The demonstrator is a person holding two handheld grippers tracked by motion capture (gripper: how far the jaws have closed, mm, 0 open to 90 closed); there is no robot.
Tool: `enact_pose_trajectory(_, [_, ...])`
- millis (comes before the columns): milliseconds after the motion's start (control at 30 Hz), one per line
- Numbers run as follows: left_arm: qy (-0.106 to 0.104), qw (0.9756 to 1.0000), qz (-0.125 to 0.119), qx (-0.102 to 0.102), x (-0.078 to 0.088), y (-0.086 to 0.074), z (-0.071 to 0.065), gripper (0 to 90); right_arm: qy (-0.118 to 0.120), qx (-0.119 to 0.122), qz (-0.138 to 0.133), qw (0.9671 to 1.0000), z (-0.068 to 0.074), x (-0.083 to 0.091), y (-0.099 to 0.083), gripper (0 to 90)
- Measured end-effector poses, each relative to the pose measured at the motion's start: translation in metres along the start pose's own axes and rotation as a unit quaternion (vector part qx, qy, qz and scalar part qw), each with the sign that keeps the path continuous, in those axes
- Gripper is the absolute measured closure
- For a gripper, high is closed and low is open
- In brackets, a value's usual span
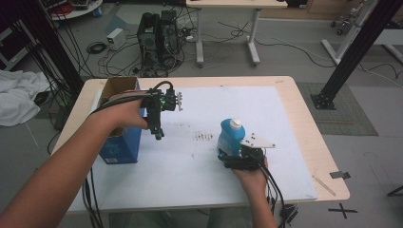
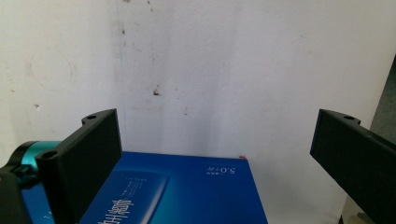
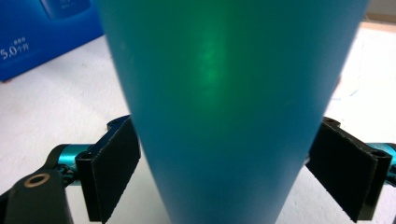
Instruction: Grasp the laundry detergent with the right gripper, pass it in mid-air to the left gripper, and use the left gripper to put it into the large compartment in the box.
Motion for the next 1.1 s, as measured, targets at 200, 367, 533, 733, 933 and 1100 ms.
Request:
enact_pose_trajectory(200, [0.001, 1.0000, 0.004, -0.006, -0.0010, 0.0004, 0.0013, 2.0, -0.006, -0.005, -0.016, 0.9998, -0.0002, 0.0007, 0.0026, 20.5])
enact_pose_trajectory(367, [-0.004, 1.0000, 0.003, -0.004, -0.0012, 0.0011, 0.0009, 2.0, -0.015, 0.000, -0.031, 0.9994, 0.0004, 0.0012, 0.0053, 24.4])
enact_pose_trajectory(533, [0.002, 1.0000, 0.005, -0.006, -0.0020, 0.0006, 0.0006, 1.9, -0.018, 0.006, -0.030, 0.9994, 0.0009, 0.0001, 0.0051, 26.8])
enact_pose_trajectory(733, [0.002, 1.0000, 0.004, -0.006, -0.0032, 0.0019, -0.0012, 1.9, -0.021, -0.004, -0.034, 0.9992, 0.0043, 0.0002, 0.0055, 32.0])
enact_pose_trajectory(933, [0.000, 1.0000, 0.006, -0.005, -0.0027, 0.0011, -0.0013, 2.0, -0.027, 0.001, -0.036, 0.9990, 0.0053, -0.0011, 0.0058, 34.6])
enact_pose_trajectory(1100, [0.003, 1.0000, 0.005, -0.001, -0.0033, 0.0003, -0.0007, 1.9, -0.028, 0.009, -0.041, 0.9987, 0.0054, -0.0002, 0.0057, 39.1])
Point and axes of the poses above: each handheld gripper's, and its own axes: x roughly backward along the jaws, y roughly out of its top, z roughly to its left, the point moved 5 cm from there along -x, roughly forward along the jaws, and after that the axes turned 5 degrees about y, right-handed, at the moved point
